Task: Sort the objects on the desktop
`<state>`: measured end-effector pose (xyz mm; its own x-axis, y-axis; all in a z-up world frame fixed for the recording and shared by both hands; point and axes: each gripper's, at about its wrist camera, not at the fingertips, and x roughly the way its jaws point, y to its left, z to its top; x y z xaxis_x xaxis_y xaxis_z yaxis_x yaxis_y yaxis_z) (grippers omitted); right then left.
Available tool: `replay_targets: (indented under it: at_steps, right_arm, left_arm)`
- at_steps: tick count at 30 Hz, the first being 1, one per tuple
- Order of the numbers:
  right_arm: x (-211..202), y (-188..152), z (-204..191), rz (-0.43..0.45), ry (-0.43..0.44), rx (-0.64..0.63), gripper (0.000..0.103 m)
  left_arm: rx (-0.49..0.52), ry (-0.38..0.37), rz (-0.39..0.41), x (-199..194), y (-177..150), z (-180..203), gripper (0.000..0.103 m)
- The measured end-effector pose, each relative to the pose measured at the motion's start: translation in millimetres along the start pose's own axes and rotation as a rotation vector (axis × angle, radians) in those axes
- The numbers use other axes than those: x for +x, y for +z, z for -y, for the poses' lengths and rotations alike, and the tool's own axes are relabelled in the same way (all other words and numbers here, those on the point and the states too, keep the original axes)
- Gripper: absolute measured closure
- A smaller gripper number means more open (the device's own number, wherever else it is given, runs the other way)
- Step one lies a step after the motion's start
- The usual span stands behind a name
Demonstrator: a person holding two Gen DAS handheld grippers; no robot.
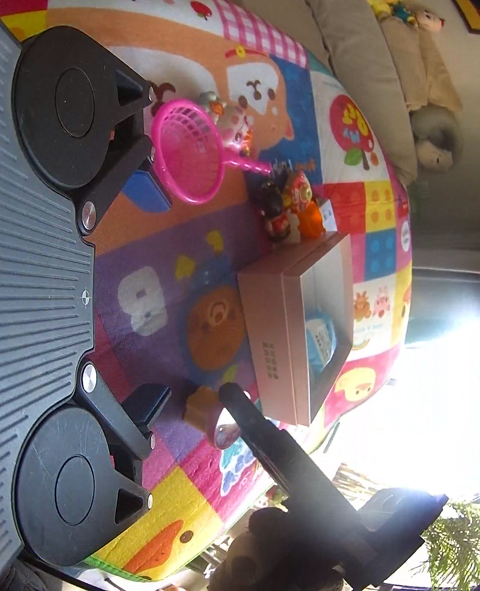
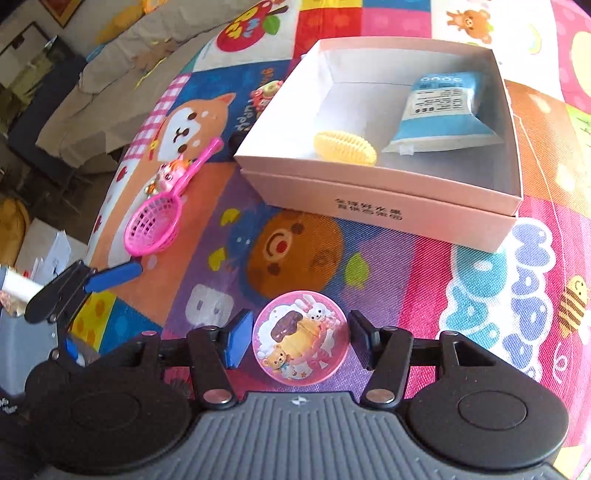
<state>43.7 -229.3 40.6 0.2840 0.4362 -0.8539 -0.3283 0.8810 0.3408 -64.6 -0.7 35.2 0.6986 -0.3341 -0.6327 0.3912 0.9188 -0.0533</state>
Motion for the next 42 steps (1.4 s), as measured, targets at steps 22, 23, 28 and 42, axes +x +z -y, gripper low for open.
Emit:
replay_targets:
  at_steps: [22,23,28,42]
  right_arm:
    - [-30,-88,-8,0.405,-0.273,-0.249,0.002]
    - [-29,-91,-11,0.409,-0.278,-0.265,0.002]
    - [-25,-95,-23,0.444,-0.299,-0.317,0.002]
    - [13,-70,-38,0.418,-0.306,-0.324,0.044]
  left_arm:
    - [-0.071,0.347,-0.039,45,22,-62,0.015]
    - [-0.072,0.347,-0.038,44,21,-61,0.015]
    - [-0.048,0.295,-0.03,26,11,-42,0.015]
    - [0.013,0.151,-0.047,-1,-10,-3,0.004]
